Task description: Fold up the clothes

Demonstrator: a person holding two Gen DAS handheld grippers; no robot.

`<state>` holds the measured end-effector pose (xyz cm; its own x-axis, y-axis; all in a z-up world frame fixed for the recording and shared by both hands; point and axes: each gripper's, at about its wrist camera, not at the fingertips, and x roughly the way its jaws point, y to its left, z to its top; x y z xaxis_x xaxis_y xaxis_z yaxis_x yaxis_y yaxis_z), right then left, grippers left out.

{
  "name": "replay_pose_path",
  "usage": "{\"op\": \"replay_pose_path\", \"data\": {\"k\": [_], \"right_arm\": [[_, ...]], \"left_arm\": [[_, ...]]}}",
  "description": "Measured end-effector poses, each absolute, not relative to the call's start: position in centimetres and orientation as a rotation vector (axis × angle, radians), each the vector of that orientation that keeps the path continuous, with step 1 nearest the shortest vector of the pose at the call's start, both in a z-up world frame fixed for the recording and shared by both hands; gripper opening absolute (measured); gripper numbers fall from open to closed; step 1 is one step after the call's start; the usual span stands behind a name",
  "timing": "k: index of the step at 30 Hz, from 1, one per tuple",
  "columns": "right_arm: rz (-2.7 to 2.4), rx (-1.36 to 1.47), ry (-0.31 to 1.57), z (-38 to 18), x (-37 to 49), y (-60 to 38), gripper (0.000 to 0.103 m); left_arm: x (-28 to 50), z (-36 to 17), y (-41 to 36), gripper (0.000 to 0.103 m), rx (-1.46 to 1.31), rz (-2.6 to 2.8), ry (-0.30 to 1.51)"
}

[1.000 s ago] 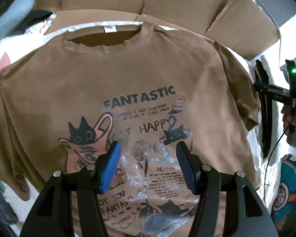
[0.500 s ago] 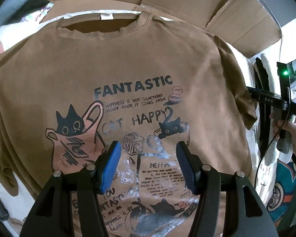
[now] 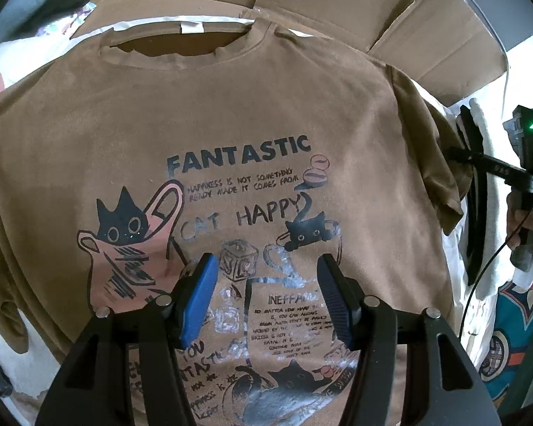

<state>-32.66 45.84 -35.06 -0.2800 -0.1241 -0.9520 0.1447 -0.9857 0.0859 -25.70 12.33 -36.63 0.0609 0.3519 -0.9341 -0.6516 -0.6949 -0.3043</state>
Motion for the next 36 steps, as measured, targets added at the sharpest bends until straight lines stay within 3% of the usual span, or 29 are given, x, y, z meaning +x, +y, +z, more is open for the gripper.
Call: {"op": "replay_pose_path", "data": {"k": [7, 13, 24, 27, 29, 36], "right_arm": [[-2.481, 1.706, 0.032, -31.9, -32.9, 47.2, 0.011], [-2.580, 1.659, 0.149, -29.4, -32.6, 48.8, 0.011], [-2.638, 1.675, 0.350, -29.7, -33.6, 47.8, 0.012], [-2.632, 1.698, 0.362, -30.4, -33.8, 47.9, 0.012], [-2.621, 1.716, 0.359, -31.2, -34.5, 47.2, 0.017], [-2.543, 1.744, 0.218, -32.5, -34.8, 47.5, 0.021]], "left_arm": [[-25.7, -36.8, 12.4, 0.059, -1.603, 1.728, 0.304], [-25.6, -37.0, 12.5, 0.059, -1.606, 1.723, 0.302], [-26.9, -37.4, 12.2, 0.059, -1.612, 1.712, 0.304], [-26.7, -37.2, 12.2, 0.059, -1.610, 1.710, 0.306], [-26.7, -37.1, 12.3, 0.059, -1.609, 1.708, 0.309], [-26.9, -37.3, 11.8, 0.059, -1.616, 1.704, 0.309]]}}
